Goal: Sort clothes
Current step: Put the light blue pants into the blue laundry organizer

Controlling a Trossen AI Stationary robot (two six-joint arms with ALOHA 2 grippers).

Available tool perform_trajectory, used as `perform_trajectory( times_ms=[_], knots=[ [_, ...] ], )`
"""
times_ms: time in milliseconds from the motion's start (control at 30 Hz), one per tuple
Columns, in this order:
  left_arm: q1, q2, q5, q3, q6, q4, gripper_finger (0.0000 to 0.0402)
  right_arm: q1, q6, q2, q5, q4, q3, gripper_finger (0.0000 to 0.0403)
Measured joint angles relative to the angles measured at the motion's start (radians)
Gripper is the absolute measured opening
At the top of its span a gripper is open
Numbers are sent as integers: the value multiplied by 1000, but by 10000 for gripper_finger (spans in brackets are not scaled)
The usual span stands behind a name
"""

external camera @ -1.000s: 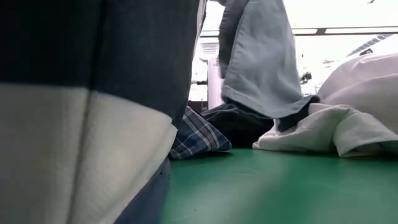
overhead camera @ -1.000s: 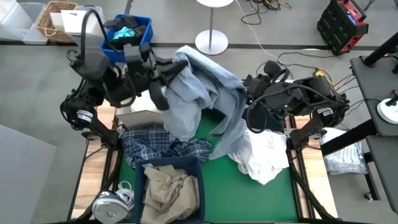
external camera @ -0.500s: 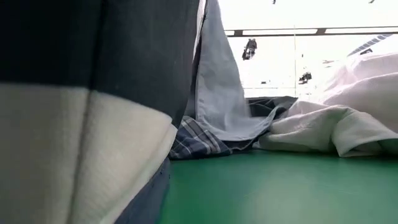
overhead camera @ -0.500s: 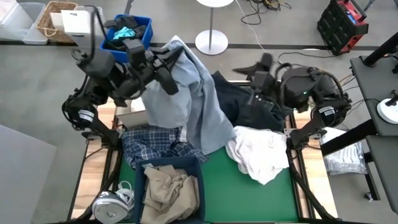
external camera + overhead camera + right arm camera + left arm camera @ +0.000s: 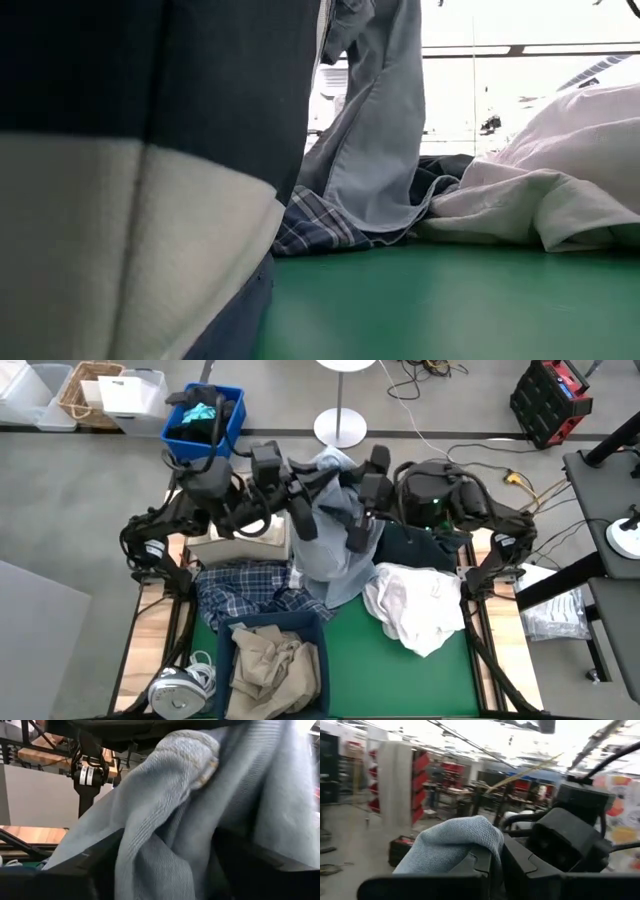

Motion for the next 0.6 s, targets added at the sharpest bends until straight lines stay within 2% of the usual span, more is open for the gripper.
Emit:
perform_trajectory(
  times_ms=[100, 233, 267, 433, 600],
  knots=[
    [0, 0, 1, 0, -6, -1, 7, 0, -5, 6, 0, 2, 0, 204],
    [1, -13, -33, 0, -26, -70, 19, 0, -13, 3, 3, -8, -1, 50],
    [1, -18, -38, 0, -26, -92, 26, 0, -15, -1, 3, -12, -2, 34],
    [2, -59, -63, 2, -22, -204, 80, -1, -3, -37, 3, -22, -3, 16],
    [3, -95, -77, 2, 71, -281, 129, 0, 13, -94, 6, 3, -3, 16]
  ],
)
